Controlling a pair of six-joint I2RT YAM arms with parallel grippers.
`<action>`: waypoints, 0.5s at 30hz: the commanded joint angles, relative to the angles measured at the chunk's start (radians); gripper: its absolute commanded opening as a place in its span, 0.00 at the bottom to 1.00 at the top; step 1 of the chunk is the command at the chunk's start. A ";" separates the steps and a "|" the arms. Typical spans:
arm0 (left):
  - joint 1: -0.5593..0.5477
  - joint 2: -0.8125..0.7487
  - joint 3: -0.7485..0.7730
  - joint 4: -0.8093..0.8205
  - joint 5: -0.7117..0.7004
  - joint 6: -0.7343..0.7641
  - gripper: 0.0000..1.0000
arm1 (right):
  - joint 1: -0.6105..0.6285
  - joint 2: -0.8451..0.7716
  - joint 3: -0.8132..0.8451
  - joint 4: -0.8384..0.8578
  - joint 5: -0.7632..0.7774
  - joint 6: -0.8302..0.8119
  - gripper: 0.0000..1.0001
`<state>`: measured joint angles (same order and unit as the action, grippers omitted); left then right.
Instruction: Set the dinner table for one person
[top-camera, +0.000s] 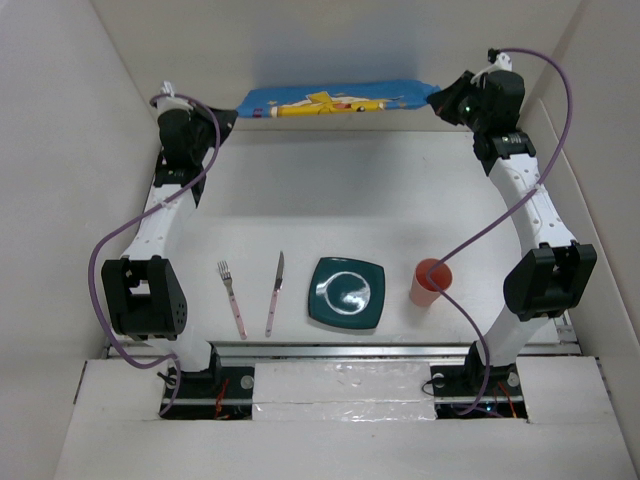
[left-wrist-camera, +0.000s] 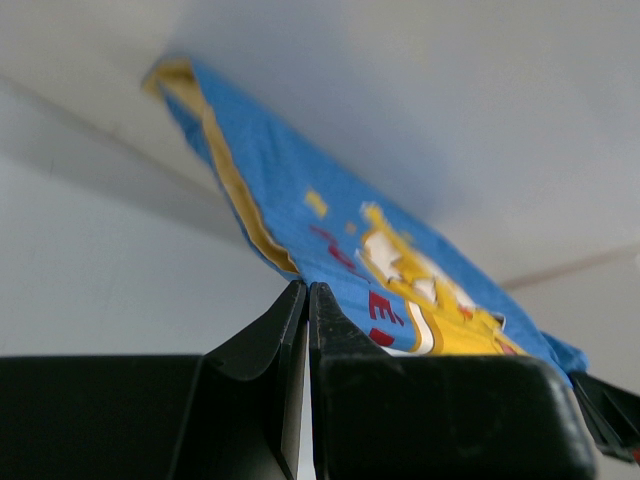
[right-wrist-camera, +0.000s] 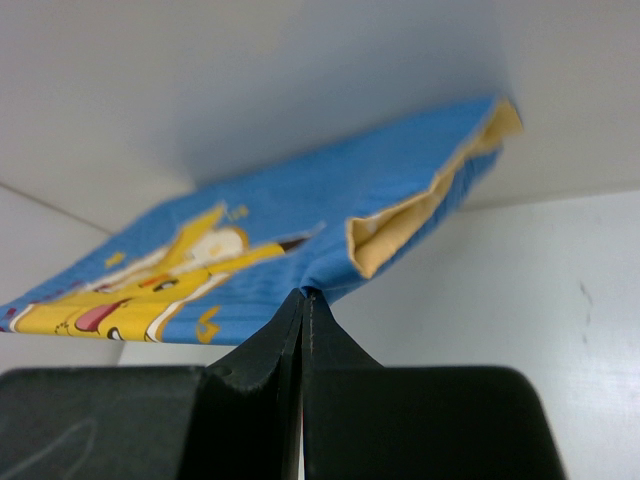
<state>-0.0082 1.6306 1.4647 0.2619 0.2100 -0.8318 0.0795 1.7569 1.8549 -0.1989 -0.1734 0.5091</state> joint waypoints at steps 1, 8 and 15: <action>0.030 -0.047 -0.278 0.244 0.028 -0.053 0.00 | -0.043 -0.031 -0.259 0.224 -0.054 0.048 0.00; 0.030 0.051 -0.606 0.470 0.034 -0.033 0.00 | -0.052 0.049 -0.559 0.314 -0.120 0.035 0.00; 0.010 0.054 -0.670 0.458 -0.003 0.006 0.00 | -0.052 0.053 -0.620 0.296 -0.114 0.000 0.00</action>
<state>0.0010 1.7378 0.7971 0.6117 0.2543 -0.8692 0.0460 1.8629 1.2285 0.0086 -0.2920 0.5457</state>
